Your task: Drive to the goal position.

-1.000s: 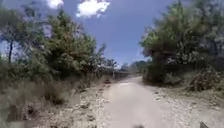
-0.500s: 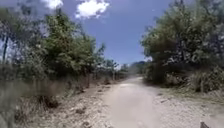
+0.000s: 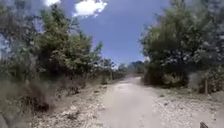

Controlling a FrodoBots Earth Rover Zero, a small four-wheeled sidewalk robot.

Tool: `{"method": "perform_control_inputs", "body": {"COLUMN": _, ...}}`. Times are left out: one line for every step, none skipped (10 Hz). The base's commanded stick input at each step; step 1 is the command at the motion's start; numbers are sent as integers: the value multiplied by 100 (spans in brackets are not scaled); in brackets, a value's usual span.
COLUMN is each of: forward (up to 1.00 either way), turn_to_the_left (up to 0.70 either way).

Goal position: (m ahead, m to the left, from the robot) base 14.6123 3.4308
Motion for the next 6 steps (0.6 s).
{"method": "perform_control_inputs", "body": {"forward": 45, "turn_to_the_left": 0}}
{"method": "perform_control_inputs", "body": {"forward": 45, "turn_to_the_left": 0}}
{"method": "perform_control_inputs", "body": {"forward": 45, "turn_to_the_left": 0}}
{"method": "perform_control_inputs", "body": {"forward": 45, "turn_to_the_left": 0}}
{"method": "perform_control_inputs", "body": {"forward": 45, "turn_to_the_left": 0}}
{"method": "perform_control_inputs", "body": {"forward": 45, "turn_to_the_left": -1}}
